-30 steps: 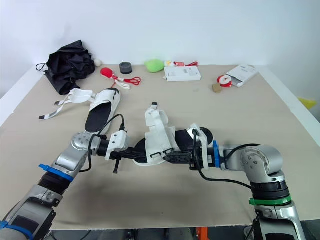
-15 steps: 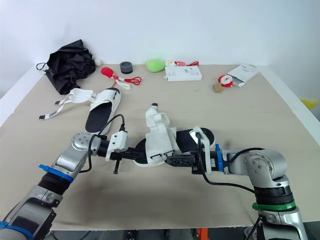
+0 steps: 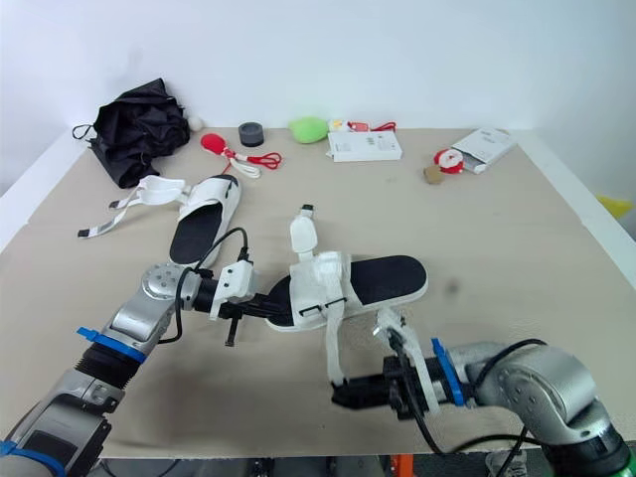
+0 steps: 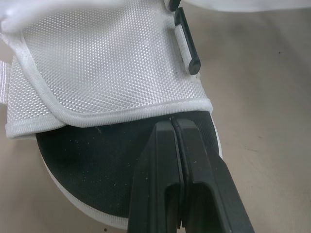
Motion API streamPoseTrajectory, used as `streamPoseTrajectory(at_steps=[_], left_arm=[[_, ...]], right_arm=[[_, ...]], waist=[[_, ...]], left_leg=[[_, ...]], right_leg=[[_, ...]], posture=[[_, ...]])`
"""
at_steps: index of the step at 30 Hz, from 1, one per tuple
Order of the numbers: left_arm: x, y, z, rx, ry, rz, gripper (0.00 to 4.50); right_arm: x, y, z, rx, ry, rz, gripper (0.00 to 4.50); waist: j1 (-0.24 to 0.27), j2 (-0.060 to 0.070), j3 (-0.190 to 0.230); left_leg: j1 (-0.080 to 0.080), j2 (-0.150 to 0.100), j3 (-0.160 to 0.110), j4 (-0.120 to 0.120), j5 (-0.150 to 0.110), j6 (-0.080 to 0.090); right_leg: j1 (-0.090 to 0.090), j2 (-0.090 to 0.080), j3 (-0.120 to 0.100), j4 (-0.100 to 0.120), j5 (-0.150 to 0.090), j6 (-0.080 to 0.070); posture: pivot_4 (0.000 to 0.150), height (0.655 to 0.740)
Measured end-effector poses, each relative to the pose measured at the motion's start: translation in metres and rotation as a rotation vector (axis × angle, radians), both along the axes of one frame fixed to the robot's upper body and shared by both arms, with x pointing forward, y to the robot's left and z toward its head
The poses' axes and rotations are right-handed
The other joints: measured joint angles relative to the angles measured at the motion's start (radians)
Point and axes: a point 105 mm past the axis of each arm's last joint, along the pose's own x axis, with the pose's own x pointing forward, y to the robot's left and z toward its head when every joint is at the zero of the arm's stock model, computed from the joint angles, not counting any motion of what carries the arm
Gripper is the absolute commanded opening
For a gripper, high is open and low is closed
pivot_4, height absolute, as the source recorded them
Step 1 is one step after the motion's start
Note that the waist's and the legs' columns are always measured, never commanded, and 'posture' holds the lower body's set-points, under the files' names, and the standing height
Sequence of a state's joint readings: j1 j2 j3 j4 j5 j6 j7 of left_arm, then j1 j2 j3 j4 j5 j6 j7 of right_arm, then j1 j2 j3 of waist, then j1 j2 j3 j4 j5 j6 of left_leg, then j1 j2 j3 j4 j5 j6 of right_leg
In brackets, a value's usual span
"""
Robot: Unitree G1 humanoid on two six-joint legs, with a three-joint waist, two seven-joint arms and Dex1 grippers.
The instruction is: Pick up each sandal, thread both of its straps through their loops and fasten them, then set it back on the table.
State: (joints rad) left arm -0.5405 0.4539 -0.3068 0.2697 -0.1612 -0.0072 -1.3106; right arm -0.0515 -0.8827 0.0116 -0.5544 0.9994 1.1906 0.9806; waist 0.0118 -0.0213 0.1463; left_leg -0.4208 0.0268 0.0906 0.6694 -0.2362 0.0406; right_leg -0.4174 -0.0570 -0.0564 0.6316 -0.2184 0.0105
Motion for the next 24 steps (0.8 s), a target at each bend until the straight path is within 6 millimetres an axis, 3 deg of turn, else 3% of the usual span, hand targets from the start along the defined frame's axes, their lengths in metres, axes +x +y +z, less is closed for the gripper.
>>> streamPoseTrajectory(at_steps=[7,12,17,24], left_arm=[[0.000,0.000,0.000,0.001,0.003,0.002,0.00],[0.000,0.000,0.001,0.002,0.004,0.002,0.00],[-0.001,-0.001,0.000,0.001,0.005,-0.002,0.00],[-0.001,-0.002,0.002,0.001,0.003,-0.007,0.00]], right_arm=[[0.002,0.002,0.047,0.196,-0.088,0.032,0.06],[0.038,0.006,0.071,0.299,-0.155,-0.090,0.06],[0.084,0.009,0.063,0.259,-0.169,-0.283,0.06],[0.116,0.025,0.061,0.212,-0.194,-0.347,0.06]], waist=[[0.000,0.000,0.000],[0.000,0.000,0.000],[0.000,0.000,0.000],[0.000,0.001,0.000]], left_leg=[[0.000,0.000,0.000,0.000,0.000,0.000],[0.000,0.000,0.000,0.000,0.000,0.000],[0.000,0.000,0.000,0.000,0.000,0.000],[-0.001,-0.001,0.001,0.001,-0.001,0.001]], right_leg=[[0.000,0.000,0.000,0.000,0.000,0.000],[0.000,0.000,0.000,0.000,0.000,0.000],[0.000,0.000,0.001,0.000,0.001,-0.003],[0.000,0.000,0.001,0.000,0.005,-0.007]], posture=[[0.150,0.7400],[0.150,0.7400],[0.150,0.7400],[0.150,0.7400]])
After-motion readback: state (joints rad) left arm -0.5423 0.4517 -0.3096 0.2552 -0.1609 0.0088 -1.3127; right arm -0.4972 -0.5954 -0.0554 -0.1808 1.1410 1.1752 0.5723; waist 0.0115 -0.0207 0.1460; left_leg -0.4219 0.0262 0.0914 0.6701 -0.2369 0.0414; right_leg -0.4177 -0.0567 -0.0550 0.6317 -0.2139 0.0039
